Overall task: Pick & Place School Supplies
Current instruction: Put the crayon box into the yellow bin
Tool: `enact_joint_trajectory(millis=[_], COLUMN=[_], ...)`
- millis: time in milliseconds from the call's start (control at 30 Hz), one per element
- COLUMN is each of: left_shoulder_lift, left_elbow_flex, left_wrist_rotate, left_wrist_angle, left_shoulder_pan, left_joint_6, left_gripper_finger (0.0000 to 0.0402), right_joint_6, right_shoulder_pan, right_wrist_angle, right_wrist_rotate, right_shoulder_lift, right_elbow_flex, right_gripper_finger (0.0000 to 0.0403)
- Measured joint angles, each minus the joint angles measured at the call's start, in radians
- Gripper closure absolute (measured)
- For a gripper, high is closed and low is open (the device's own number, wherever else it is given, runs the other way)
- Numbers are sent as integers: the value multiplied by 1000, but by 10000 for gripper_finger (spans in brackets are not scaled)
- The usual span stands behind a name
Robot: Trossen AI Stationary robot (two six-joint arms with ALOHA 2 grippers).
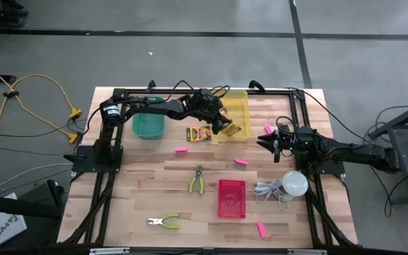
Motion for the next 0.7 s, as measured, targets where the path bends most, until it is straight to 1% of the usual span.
enact_joint_trajectory(millis=[300,700], left_shoulder_lift=[5,4], left_elbow_flex=[-4,-2], left_wrist_rotate=[-6,-37], left_wrist_angle=[-17,-71], left_shoulder_pan=[58,40], left_joint_6=[2,-8], left_gripper_finger=[401,401], right_joint_6=[0,0], right_shoulder_pan=[0,0], right_wrist_angle=[0,0], right_wrist_rotate=[0,0], right_shoulder_lift=[0,0], right_elbow_flex=[0,0], right_gripper_finger=[292,292])
